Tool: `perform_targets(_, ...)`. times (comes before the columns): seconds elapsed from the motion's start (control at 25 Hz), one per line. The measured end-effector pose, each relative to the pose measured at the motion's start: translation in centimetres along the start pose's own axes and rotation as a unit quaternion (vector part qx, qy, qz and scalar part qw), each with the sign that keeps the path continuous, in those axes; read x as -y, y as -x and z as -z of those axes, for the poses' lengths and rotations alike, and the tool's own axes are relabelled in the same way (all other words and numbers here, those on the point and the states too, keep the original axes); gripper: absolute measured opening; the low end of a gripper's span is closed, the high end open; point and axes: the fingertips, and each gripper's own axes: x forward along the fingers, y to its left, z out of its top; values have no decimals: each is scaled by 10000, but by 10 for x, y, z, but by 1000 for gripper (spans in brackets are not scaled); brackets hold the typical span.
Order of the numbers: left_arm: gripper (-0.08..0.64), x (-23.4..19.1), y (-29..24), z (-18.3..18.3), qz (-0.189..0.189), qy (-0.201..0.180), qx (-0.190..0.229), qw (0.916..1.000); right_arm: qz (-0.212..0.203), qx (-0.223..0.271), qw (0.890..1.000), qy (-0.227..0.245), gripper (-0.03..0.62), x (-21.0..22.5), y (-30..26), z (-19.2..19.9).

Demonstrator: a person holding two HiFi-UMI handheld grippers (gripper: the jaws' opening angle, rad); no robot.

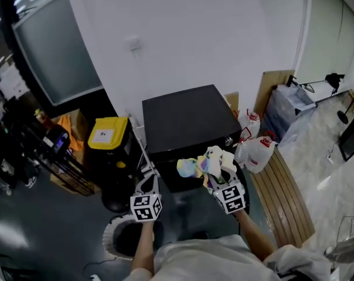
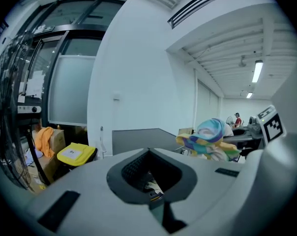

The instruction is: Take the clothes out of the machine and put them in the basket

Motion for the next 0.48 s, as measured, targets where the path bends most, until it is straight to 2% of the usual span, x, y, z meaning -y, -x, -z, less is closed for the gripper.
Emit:
perform_targets(0.12, 17, -25, 21, -8, -264, 51, 128, 9996, -318, 39, 9994, 125, 129, -31, -11, -11)
perform_targets(0.28, 17, -73, 73, -4, -737, 198, 206, 9969, -909, 70, 9953, 316, 129, -96, -23, -25)
perform_targets(0.48, 17, -140, 163, 14, -1517, 438, 220, 9872, -1711, 154, 9835, 570, 129, -197, -39, -47)
